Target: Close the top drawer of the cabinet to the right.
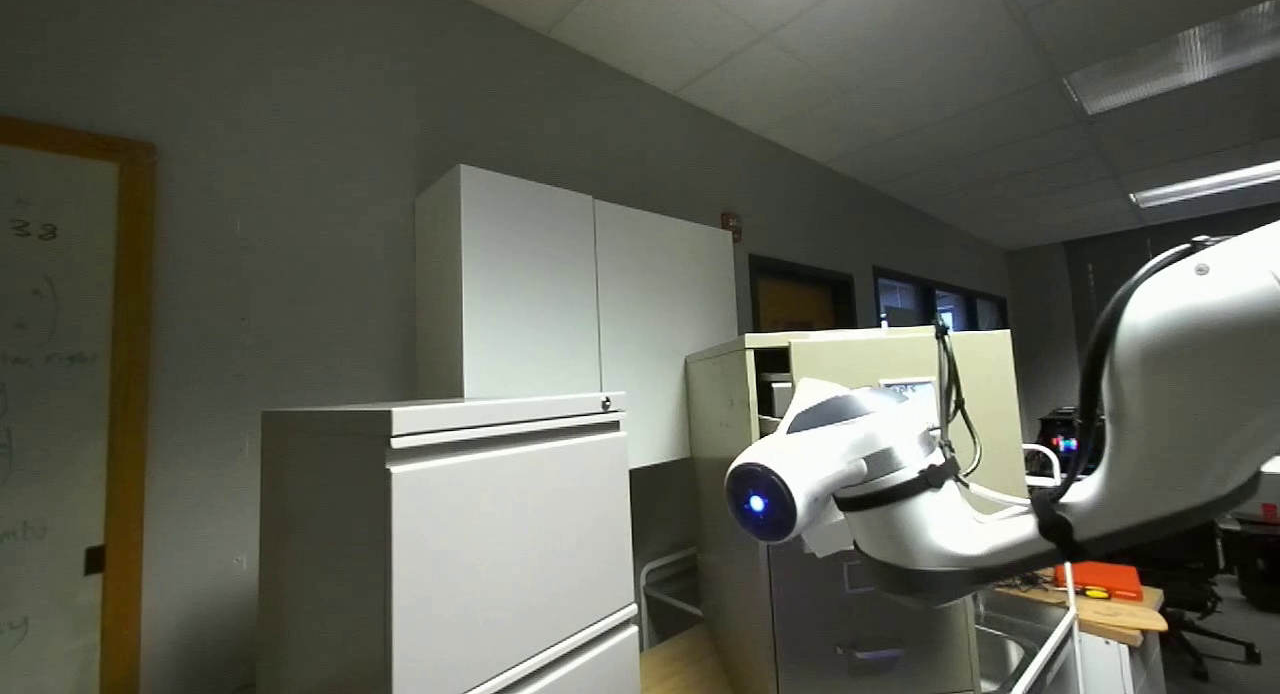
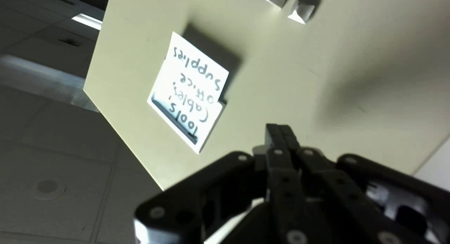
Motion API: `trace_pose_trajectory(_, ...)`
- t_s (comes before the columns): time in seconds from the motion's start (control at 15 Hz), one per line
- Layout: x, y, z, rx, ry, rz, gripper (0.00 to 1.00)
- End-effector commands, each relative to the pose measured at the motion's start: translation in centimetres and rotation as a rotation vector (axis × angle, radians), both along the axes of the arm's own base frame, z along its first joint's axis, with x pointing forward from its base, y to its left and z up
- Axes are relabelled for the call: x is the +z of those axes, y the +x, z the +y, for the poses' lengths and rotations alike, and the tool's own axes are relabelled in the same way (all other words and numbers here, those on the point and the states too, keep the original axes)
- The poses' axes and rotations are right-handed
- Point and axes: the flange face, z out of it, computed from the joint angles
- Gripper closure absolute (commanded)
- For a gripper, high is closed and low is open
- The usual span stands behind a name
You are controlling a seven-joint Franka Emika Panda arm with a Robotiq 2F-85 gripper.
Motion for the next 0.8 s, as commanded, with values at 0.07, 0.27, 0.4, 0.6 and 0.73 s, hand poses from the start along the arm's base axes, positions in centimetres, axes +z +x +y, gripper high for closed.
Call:
trace_pose_trajectory(0.07, 0.8, 4.7, -2.9, -0.086, -0.012, 0.035, 1.0)
trace_pose_trajectory(0.27, 0.8, 5.7, -3.3, -0.121, -0.012, 0.041, 1.0)
trace_pose_trajectory(0.4, 0.7, 6.2, -3.4, -0.133, -0.005, 0.044, 1.0)
trace_pose_trajectory(0.6, 0.4, 7.3, -4.1, -0.153, -0.003, 0.052, 1.0)
trace_pose_trajectory(0.73, 0.1, 8.2, -4.5, -0.154, 0.011, 0.063, 1.0)
